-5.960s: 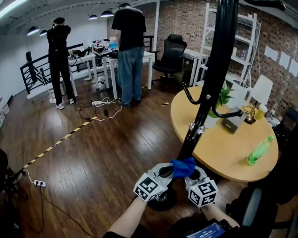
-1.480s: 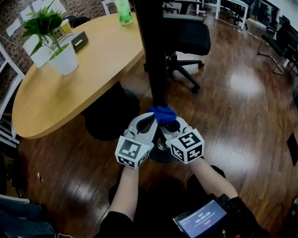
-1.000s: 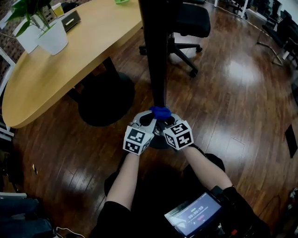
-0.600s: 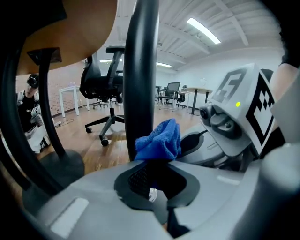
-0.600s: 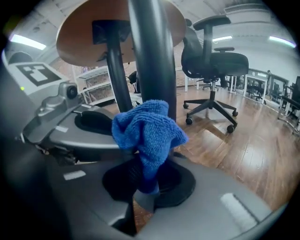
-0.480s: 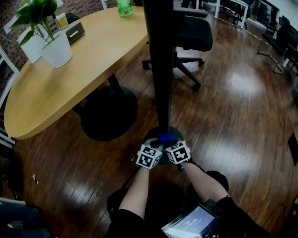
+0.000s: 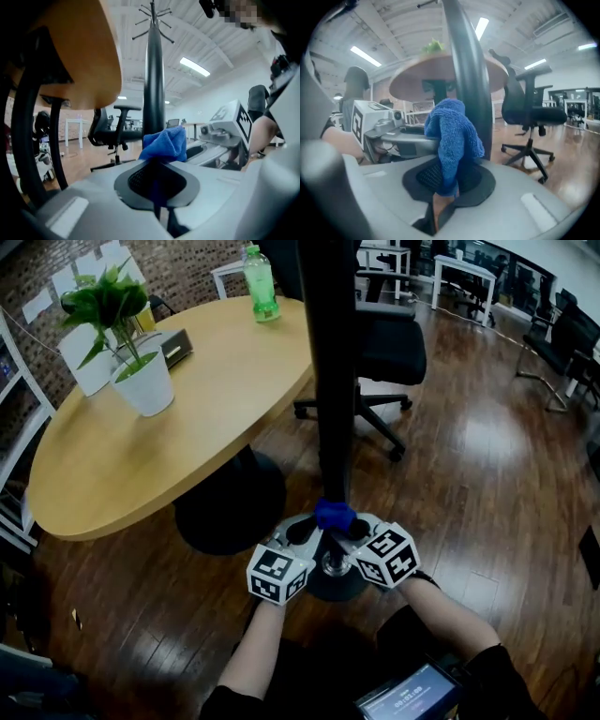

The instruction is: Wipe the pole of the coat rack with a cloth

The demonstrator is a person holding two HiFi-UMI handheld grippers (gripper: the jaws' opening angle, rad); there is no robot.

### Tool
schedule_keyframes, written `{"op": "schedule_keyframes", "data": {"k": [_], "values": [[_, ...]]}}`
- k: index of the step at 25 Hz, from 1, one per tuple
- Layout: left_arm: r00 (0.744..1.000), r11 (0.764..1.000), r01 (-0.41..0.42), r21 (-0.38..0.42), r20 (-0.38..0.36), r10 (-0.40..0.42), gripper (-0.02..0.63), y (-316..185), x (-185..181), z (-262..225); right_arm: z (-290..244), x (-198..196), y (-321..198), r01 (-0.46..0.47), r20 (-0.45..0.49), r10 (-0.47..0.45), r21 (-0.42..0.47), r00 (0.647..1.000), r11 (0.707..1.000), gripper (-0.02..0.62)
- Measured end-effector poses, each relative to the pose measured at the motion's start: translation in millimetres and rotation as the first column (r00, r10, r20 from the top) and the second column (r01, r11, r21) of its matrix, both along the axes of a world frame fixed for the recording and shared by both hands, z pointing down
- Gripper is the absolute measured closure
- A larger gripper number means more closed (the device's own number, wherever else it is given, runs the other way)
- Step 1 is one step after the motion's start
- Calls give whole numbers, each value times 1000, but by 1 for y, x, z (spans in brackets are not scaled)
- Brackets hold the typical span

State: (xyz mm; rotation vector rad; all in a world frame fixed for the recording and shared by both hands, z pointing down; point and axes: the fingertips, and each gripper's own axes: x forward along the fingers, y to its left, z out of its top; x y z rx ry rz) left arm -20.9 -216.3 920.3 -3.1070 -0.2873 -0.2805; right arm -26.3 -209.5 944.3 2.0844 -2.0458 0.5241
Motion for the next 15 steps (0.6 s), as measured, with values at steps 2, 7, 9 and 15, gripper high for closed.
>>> {"op": "schedule_keyframes", "data": {"k": [2,7,9,15], "values": [[995,999,28,21,-99,-26,603,-2,4,-67,-63,0,-3,29,-25,-27,84,999,996,543],[945,997,23,79,-328,4,606,4,9,-219,-205,7,-4,39,-45,-26,297,999,954,543],[921,992,28,125,-388,23,606,7,9,-270,-254,8,-3,45,-59,-25,364,998,930,543],[872,977,29,210,-483,78,606,14,4,-382,-365,8,0,50,-55,-26,500,998,865,543]]}}
